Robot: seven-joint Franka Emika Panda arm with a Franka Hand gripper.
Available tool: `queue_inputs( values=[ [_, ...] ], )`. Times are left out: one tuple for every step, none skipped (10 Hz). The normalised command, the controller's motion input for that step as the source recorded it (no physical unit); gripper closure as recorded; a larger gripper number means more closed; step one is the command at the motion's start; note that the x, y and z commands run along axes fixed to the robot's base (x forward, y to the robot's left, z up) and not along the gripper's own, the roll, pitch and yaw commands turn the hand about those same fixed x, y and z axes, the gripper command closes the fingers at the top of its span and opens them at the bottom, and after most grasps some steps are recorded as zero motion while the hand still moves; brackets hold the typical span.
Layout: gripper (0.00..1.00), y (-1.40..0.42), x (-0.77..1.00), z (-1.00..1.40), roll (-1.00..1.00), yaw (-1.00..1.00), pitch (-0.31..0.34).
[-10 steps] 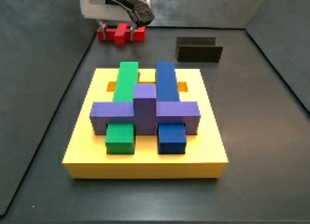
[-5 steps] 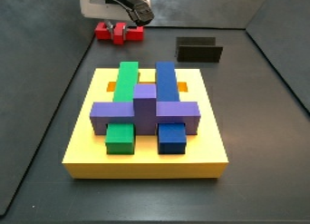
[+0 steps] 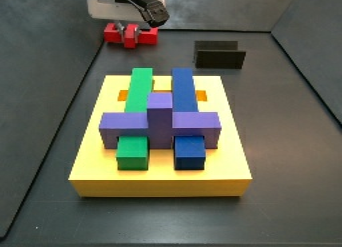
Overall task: Pick up the red object. Move up. Place the red object on the fixture. Regrasp the red object. Move to above the board. Insert the red object.
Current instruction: Pick up the red object, then move up.
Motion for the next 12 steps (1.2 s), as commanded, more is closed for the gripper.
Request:
queue_inputs(
  values=[
    [1.0,0.0,0.0,0.0,0.0,0.0,0.0],
    [1.0,0.0,0.0,0.0,0.0,0.0,0.0],
    [1.0,0.0,0.0,0.0,0.0,0.0,0.0],
    [1.0,0.0,0.0,0.0,0.0,0.0,0.0],
    [1.0,0.0,0.0,0.0,0.0,0.0,0.0],
    [1.0,0.0,0.0,0.0,0.0,0.0,0.0],
    [1.0,0.0,0.0,0.0,0.0,0.0,0.0],
    [1.0,0.0,0.0,0.0,0.0,0.0,0.0],
    [1.0,0.0,0.0,0.0,0.0,0.0,0.0],
    [1.0,0.0,0.0,0.83,0.0,0.0,0.0],
    [1.0,0.06,-0.03,0.81,0.01,-0.05,0.016],
    [1.0,0.05,-0.06,0.62,0.02,-0.05,0.061]
  ],
)
